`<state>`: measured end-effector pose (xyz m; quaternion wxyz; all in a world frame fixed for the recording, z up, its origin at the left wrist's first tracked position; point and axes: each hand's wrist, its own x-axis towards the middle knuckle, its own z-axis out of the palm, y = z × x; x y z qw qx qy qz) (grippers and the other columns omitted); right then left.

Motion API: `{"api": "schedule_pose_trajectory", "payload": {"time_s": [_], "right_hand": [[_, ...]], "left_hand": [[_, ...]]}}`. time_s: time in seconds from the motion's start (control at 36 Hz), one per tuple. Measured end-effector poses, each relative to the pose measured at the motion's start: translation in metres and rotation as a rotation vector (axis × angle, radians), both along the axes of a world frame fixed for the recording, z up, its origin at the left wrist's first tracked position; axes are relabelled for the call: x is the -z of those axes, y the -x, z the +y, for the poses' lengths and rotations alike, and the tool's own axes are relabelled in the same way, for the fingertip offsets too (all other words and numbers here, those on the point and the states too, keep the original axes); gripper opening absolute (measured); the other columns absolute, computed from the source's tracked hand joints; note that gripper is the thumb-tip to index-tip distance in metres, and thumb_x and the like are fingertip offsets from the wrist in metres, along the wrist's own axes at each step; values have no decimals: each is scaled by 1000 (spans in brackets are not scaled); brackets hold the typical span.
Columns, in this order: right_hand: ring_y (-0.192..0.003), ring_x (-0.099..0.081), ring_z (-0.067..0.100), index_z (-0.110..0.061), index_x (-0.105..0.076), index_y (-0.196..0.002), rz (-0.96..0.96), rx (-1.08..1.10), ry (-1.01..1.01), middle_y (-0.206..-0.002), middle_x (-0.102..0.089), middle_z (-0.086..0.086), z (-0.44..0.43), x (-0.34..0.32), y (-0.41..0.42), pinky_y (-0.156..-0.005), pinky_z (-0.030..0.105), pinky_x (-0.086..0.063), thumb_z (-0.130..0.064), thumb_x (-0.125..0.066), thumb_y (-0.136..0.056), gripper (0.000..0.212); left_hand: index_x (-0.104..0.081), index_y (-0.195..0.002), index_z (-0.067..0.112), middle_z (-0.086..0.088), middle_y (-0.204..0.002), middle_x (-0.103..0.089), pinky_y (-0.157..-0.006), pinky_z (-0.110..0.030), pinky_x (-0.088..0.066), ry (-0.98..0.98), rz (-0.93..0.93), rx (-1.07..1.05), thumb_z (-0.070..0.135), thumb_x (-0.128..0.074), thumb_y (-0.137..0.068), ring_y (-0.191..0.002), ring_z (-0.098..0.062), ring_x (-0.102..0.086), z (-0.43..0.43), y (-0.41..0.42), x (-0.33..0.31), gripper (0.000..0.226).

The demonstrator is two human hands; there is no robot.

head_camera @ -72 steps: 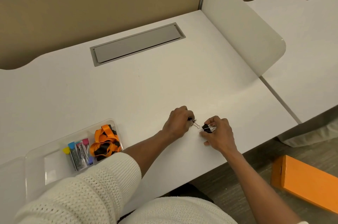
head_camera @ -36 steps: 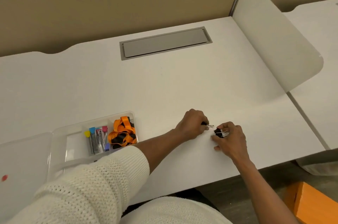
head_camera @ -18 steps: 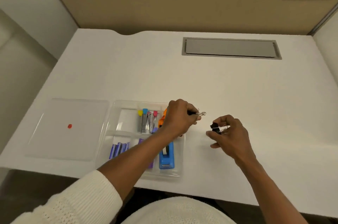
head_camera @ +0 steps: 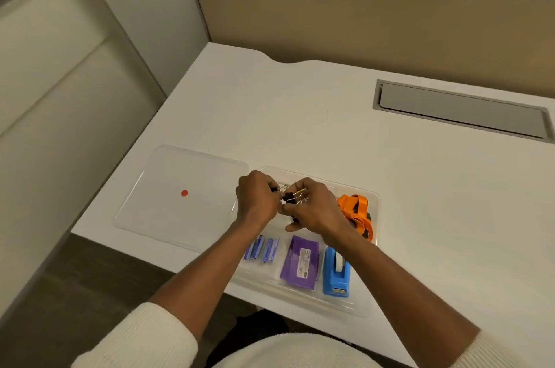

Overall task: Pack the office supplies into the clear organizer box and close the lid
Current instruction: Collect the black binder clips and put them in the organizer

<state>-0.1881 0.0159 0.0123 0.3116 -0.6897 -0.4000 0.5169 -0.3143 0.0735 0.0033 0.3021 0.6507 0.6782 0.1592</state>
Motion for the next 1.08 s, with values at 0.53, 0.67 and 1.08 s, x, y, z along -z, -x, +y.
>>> {"api": "schedule_pose_trajectory", "payload": {"time_s": [0.53,0.67,1.08], "right_hand": [[-89,-74,21,-15,-62,-124,-300,88,31,-102,-73,5,25,19,32,-84,44,-63,-8,-74,-89,37],[-86,-74,19,-15,-68,-116,-404,82,-21,-107,-75,7,24,19,33,-81,38,-63,-3,-66,-93,27],[-64,-75,13,-18,-72,-95,-241,-85,-162,-78,-74,-2,51,-1,84,-72,43,-64,-12,-69,-90,9]], "left_hand": [[-69,-134,11,-11,-129,-74,-96,-33,-57,-8,179,297,24,-77,-94,-113,-28,-73,15,24,18,43],[-75,-122,15,-6,-113,-79,-79,-29,-57,-73,193,323,29,-71,-97,-97,-24,-76,15,31,9,29],[-74,-72,23,9,-77,-78,-74,-39,-65,-33,13,-65,39,-80,-87,-72,-16,-75,71,153,3,24]]}}
